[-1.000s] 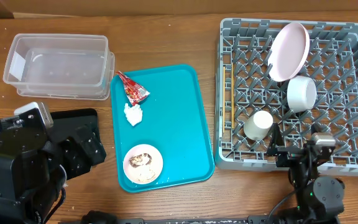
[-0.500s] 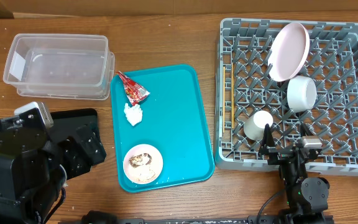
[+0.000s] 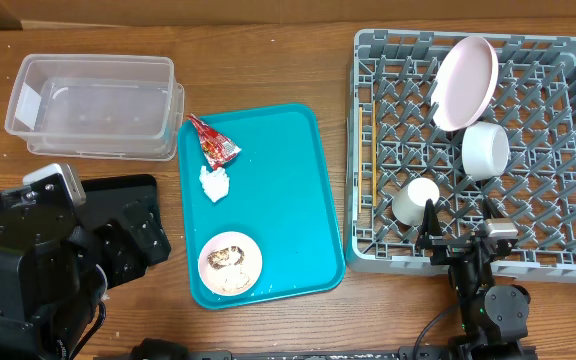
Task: Sort waste into correct bins and load items into the dishwasher
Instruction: 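Release the chopstick in the rack and retract the right gripper, then grasp the red snack wrapper on the teal tray with the left gripper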
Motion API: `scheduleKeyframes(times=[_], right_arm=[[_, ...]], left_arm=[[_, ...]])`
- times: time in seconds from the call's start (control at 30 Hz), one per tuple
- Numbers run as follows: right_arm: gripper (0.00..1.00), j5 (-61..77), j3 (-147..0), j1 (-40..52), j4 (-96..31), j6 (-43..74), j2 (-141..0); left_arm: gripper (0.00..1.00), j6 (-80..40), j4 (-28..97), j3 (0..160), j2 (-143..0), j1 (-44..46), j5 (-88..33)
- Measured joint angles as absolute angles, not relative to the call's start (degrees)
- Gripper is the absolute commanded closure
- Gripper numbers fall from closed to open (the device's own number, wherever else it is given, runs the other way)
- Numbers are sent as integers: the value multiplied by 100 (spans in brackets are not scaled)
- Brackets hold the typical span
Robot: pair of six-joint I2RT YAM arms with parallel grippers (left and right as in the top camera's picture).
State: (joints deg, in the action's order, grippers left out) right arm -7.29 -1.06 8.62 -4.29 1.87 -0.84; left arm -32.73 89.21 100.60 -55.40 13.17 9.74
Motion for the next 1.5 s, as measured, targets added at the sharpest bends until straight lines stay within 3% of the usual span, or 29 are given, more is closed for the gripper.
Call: scheduleKeyframes(times=[0.7,0.93,1.0,1.17,1.27,1.5], right_arm=[[0,-727,-106,860,-427,187,-84],[0,-729,-106,860,-427,187,-84],[0,-727,-106,860,-427,187,-84],[0,-727,-106,860,-425,189,-84],[0,-729,-106,860,-423,187,-84],[0,-727,-106,860,-425,187,-84]], left_arm=[[0,-3363,8890,10060,-5540,1317,840],[0,-3607,7791,9786,-5614,1317,274],[10,-3583,7789,9537,-5769,1317,222],[12,-3393,7524,8753,-7284,1369,318],[21,-3194,7087,8624,-8357,1372,469],[19,-3044,6361,8584,-9815,1380,910]])
